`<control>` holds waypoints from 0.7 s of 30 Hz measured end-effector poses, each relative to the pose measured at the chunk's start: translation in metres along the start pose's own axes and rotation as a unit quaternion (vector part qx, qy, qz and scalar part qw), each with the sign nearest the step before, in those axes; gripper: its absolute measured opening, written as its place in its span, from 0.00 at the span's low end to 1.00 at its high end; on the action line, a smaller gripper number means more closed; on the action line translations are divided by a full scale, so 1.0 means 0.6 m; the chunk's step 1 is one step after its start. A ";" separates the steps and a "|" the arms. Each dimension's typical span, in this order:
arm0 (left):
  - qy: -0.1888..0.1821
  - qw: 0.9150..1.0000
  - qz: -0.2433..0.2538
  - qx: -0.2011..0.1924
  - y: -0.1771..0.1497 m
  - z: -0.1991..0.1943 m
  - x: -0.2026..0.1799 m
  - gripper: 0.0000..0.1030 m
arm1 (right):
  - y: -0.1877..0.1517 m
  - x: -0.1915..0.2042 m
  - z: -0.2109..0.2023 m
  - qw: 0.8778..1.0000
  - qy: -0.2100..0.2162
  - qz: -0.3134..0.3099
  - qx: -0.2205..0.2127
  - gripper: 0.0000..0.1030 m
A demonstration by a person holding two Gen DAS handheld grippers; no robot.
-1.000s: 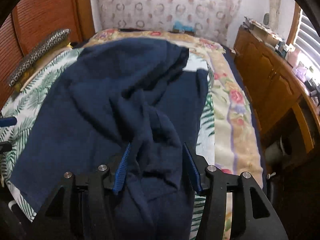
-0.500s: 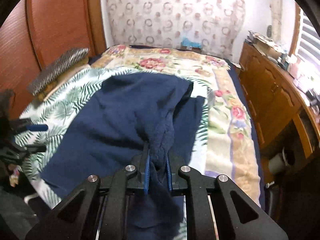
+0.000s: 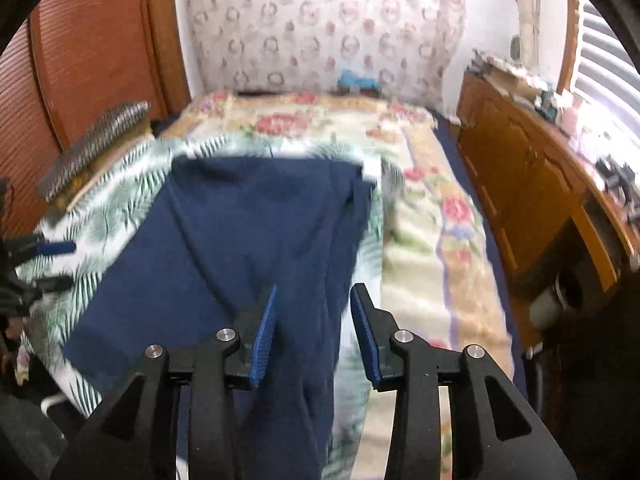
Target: Fold small clothes
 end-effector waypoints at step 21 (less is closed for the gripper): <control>0.017 0.999 0.009 0.042 0.075 0.124 0.048 0.72 | 0.137 -0.049 0.255 0.997 0.064 0.013 0.049 0.48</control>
Point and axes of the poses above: each gripper's, at about its wrist camera, not at the fingertips, and z roughly the way its jaws point, x to its left, y to its top, the point moved 9 cm from there along z, roughly the way its jaws point, and after that the axes turned 4 degrees about x, right-handed, at the moved point
